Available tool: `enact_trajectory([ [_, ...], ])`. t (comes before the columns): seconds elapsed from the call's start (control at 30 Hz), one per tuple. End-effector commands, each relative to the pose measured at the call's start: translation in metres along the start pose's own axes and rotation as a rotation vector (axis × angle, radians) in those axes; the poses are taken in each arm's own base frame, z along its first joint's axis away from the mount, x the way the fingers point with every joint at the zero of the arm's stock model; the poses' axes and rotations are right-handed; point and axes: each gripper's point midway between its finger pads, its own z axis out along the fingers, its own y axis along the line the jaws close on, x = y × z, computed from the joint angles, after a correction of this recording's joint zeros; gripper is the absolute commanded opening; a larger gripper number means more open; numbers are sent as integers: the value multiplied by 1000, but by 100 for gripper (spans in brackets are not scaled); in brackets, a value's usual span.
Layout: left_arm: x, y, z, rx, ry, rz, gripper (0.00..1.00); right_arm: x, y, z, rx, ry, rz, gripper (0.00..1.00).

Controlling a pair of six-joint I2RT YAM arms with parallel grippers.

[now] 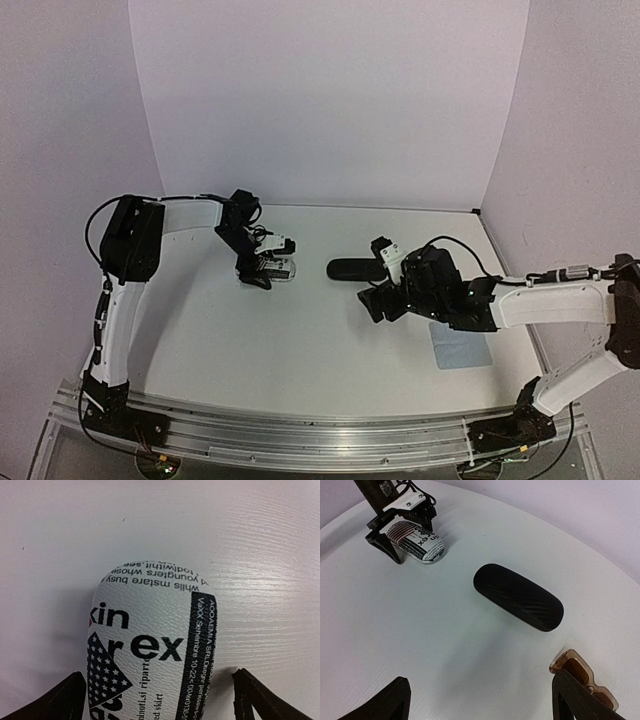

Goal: Organize the sunglasses
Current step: Move the sunglasses case at the center of the board, then pick up the sunglasses case from the center of the board.

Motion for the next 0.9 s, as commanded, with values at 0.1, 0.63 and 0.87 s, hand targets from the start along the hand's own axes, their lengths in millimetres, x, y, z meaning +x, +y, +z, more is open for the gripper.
enact_trajectory([
  [0.1,0,4,-3,-3,20,-21,100,-31,-23,32,-155,31,-166,94],
  [0.63,8,25,-1,-130,52,-144,87,-56,-70,132,-228,131,-391,98],
  [0.87,10,18,-2,-115,49,-144,87,-29,-66,153,-280,220,-455,98],
])
